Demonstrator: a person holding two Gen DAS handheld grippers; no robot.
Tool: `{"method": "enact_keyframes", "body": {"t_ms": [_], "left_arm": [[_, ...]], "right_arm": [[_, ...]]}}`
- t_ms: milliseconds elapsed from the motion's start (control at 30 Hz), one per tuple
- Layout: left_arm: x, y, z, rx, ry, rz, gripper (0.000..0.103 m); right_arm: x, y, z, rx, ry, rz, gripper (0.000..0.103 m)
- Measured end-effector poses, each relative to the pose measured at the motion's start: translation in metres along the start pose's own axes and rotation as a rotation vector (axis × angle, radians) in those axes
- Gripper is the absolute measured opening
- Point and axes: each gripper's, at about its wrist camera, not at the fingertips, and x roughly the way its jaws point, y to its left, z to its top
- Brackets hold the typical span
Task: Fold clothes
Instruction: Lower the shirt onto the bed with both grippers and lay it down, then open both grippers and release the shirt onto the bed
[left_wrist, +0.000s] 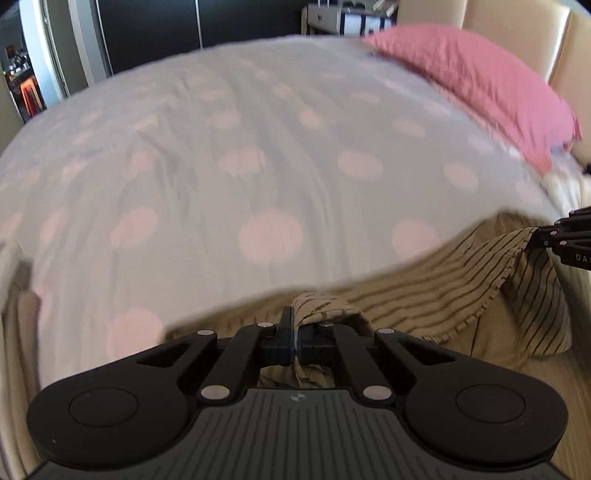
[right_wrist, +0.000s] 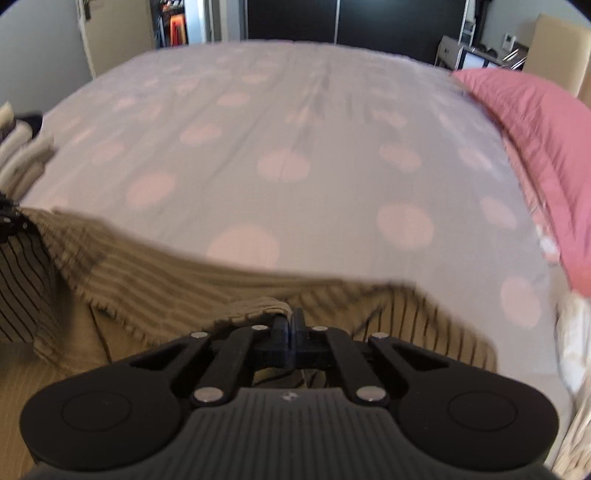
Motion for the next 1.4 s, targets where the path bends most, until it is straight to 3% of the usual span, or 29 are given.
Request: {"method": "enact_keyframes", "body": {"t_ms": [233, 467, 733, 900, 967, 1000, 1033, 1067, 1100, 1400], "left_arm": [[-0.001, 0.011, 0.053, -0.076, -0.084, 0.029, 0.000], [0.024, 0.017, 0.090, -0.143, -0.120, 0.061, 0.000], [0.094, 0.014, 0.073, -0.197, -0.018, 0.087, 0.000], [0.118, 0.023, 0.056, -0.255, 0.027, 0.068, 0.000], [0.118, 0.025, 0.054, -0.263, 0.029, 0.069, 0.006], [0.115, 0.026, 0.054, -0.263, 0.021, 0.071, 0.010], [0.111, 0.028, 0.054, -0.263, 0.008, 0.071, 0.023], [0.107, 0.029, 0.054, -0.264, -0.006, 0.070, 0.036], [0.103, 0.031, 0.055, -0.273, -0.020, 0.077, 0.040], [0.059, 0.059, 0.052, -0.275, -0.027, 0.115, 0.051]], "right_arm": [[-0.004, -0.009, 0.061, 0.101, -0.110, -0.028, 0.002], [0.019, -0.011, 0.102, 0.151, -0.166, -0.086, 0.001], [0.083, -0.006, 0.084, 0.162, -0.097, -0.084, 0.002], [0.107, -0.009, 0.067, 0.179, -0.056, -0.082, 0.004], [0.110, -0.011, 0.064, 0.197, -0.043, -0.063, 0.010], [0.110, -0.013, 0.063, 0.203, -0.037, -0.051, 0.019], [0.108, -0.013, 0.063, 0.203, -0.036, -0.043, 0.026], [0.105, -0.014, 0.063, 0.200, -0.038, -0.040, 0.041], [0.102, -0.014, 0.062, 0.197, -0.041, -0.040, 0.045], [0.046, -0.046, 0.059, 0.217, -0.060, -0.106, 0.052]]}}
